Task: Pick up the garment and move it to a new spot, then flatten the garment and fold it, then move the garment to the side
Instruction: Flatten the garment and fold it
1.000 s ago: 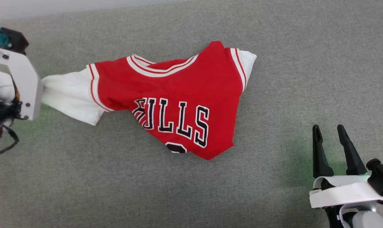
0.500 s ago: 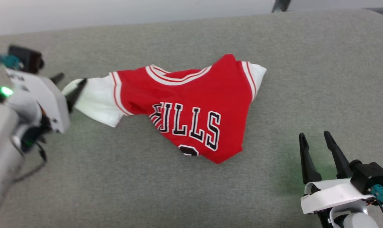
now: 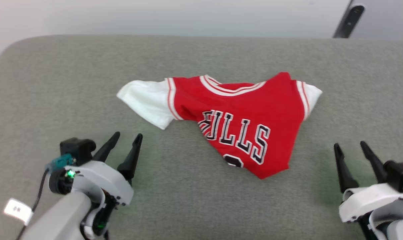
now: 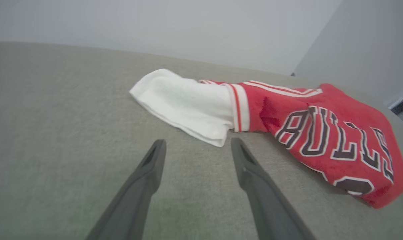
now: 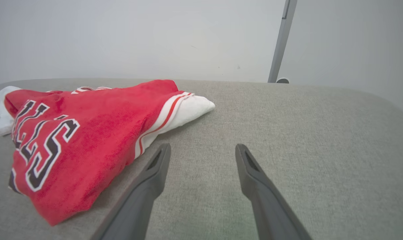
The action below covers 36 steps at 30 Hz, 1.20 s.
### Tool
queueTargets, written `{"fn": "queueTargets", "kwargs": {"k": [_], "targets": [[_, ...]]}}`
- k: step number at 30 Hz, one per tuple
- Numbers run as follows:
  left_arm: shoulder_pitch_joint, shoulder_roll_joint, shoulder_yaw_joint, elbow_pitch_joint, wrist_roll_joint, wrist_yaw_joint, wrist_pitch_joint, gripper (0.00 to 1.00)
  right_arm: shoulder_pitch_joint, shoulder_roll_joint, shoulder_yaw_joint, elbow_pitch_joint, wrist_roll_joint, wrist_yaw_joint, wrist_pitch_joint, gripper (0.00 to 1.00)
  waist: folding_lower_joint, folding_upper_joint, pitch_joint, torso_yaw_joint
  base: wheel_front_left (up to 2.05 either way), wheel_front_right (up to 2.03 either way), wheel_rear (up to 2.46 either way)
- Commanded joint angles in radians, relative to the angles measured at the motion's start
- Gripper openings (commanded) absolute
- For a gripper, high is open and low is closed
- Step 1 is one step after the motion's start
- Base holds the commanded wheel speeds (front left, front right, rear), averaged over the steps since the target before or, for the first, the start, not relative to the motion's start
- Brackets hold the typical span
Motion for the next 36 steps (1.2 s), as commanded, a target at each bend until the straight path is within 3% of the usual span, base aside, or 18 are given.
{"fn": "queueTargets", "kwargs": {"k": [1, 5, 8, 16, 21, 25, 30, 36], "targets": [[0.03, -0.022, 0.041, -0.02, 0.02, 0.019, -0.005, 1.0, -0.021, -0.012, -0.005, -0.005, 0.01, 0.004, 0.015, 1.0, 0.0, 0.0, -0.029, 0.052, 0.0, 0.0, 0.0], [0.174, -0.105, 0.196, -0.073, 0.099, 0.059, -0.004, 1.0, -0.055, -0.058, 0.01, 0.006, 0.019, 0.004, 0.111, 1.0, 0.0, 0.0, -0.039, 0.089, 0.0, 0.0, 0.0], [0.251, -0.159, 0.294, -0.105, 0.189, 0.062, -0.005, 1.0, -0.1, -0.102, 0.041, 0.015, 0.047, 0.004, 0.19, 1.0, 0.0, 0.0, -0.048, 0.112, 0.0, 0.0, 0.0], [0.411, -0.301, 0.486, -0.184, 0.457, 0.008, -0.005, 1.0, -0.232, -0.209, 0.073, 0.104, 0.14, 0.004, 0.372, 1.0, 0.0, 0.0, -0.057, 0.159, 0.0, 0.0, 0.0], [0.452, -0.37, 0.562, -0.208, 0.584, -0.048, -0.005, 1.0, -0.347, -0.204, 0.016, 0.243, 0.238, 0.004, 0.581, 1.0, 0.0, 0.0, -0.042, 0.177, 0.0, 0.0, 0.0], [0.46, -0.418, 0.605, -0.225, 0.675, -0.084, -0.005, 1.0, -0.446, -0.202, -0.003, 0.351, 0.243, 0.004, 0.734, 1.0, 0.0, 0.0, -0.018, 0.195, 0.0, 0.0, 0.0], [0.465, -0.485, 0.645, -0.218, 0.733, -0.135, -0.005, 1.0, -0.545, -0.199, -0.014, 0.445, 0.196, 0.004, 0.815, 1.0, 0.0, 0.0, 0.015, 0.225, 0.0, 0.0, 0.0], [0.436, -0.525, 0.657, -0.198, 0.78, -0.168, -0.005, 1.0, -0.623, -0.175, -0.058, 0.559, 0.105, 0.004, 0.85, 1.0, 0.0, 0.0, 0.051, 0.266, 0.0, 0.0, 0.0]]}}
